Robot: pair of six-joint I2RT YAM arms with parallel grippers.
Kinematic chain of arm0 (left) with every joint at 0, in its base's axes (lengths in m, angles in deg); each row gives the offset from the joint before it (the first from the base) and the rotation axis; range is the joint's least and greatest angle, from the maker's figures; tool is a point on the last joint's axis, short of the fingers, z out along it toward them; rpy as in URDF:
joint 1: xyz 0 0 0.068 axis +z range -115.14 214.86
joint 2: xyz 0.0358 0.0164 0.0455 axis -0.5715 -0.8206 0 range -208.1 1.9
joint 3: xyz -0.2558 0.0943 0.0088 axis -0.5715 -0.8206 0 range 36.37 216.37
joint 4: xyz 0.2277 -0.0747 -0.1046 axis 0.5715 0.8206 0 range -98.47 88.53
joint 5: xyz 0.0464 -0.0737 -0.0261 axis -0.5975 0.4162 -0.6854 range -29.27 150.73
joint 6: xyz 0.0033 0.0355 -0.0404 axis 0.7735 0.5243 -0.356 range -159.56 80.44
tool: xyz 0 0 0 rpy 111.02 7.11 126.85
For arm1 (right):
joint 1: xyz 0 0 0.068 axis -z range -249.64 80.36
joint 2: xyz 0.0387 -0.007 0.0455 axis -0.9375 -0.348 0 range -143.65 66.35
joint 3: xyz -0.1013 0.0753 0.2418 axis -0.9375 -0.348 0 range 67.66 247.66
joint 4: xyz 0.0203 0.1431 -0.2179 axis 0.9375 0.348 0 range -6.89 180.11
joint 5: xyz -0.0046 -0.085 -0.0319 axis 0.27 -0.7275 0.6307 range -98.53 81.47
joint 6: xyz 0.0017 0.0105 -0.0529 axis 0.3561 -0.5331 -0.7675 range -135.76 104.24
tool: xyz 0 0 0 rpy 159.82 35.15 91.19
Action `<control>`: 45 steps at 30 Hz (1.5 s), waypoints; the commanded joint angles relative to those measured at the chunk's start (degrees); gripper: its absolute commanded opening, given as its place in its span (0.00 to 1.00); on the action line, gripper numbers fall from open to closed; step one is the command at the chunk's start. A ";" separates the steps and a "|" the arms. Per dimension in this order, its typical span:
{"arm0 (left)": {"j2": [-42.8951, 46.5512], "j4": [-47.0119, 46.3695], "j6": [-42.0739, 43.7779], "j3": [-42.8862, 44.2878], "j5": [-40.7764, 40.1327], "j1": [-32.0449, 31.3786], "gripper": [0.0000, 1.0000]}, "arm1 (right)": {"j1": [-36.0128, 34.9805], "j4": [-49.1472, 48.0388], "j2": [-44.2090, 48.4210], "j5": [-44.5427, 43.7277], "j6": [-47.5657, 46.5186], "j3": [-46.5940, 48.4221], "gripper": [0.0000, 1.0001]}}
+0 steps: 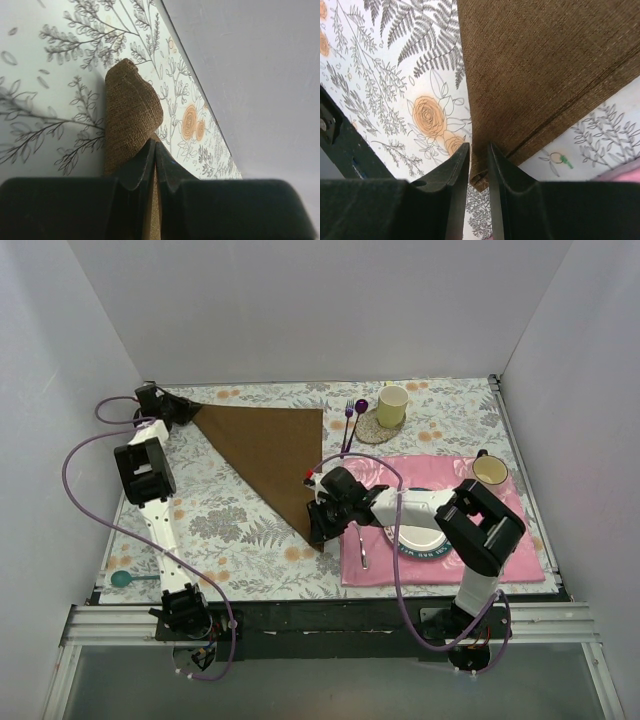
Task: Fold the napkin, place the utensils inside, and roll it up
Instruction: Fold the napkin
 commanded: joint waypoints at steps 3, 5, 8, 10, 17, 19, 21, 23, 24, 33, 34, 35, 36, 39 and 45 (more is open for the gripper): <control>6.62 9.03 5.41 -6.81 -9.89 2.50 0.04 | -2.74 3.28 3.51 -0.62 2.31 -3.34 0.29; 9.51 9.13 5.59 -10.84 -10.51 2.67 0.04 | -3.18 3.01 4.65 -0.27 2.84 -4.21 0.30; 13.55 10.17 7.43 -14.37 -13.39 2.85 0.08 | -3.88 2.40 5.88 0.43 4.06 -5.18 0.29; 15.76 11.58 8.75 -16.66 -14.55 2.94 0.12 | -4.50 0.73 6.67 1.74 5.03 -6.59 0.30; 22.80 15.62 12.89 -15.79 -10.60 1.71 0.48 | -4.85 5.81 9.58 0.27 1.00 0.51 0.31; 25.24 17.12 12.97 -16.31 -9.02 0.48 0.53 | -4.24 8.27 8.97 -1.49 -0.50 4.37 0.33; 28.06 17.04 12.71 -18.41 -8.84 -0.92 0.57 | -3.01 8.90 6.60 -1.07 -2.16 6.67 0.36; 33.06 17.04 13.67 -22.37 -10.41 -2.07 0.58 | -2.22 10.30 3.45 -1.15 -3.40 9.74 0.39; 35.00 17.12 14.29 -24.03 -11.46 -3.64 0.59 | -1.69 11.00 2.38 -1.76 -4.62 10.71 0.39; 63.30 24.03 15.35 -49.43 -27.00 -10.68 0.71 | -1.07 11.98 -5.89 -3.08 -7.80 14.33 0.43; 65.49 26.42 14.48 -51.45 -29.64 -10.69 0.71 | -1.07 12.24 -5.72 -2.82 -7.80 13.98 0.43; 68.21 30.70 13.34 -53.56 -34.28 -10.77 0.72 | -1.25 12.50 -4.58 -3.52 -8.15 13.54 0.44; 72.42 33.53 12.11 -57.23 -36.94 -10.86 0.72 | -1.94 13.72 -3.62 -4.57 -8.41 13.36 0.44; 80.60 43.03 8.59 -62.26 -46.68 -10.51 0.72 | -3.18 14.96 0.87 -6.51 -10.25 13.88 0.57; 88.80 53.24 0.24 -69.22 -48.57 -5.61 0.82 | -3.27 18.39 5.62 -4.84 -10.70 15.56 0.62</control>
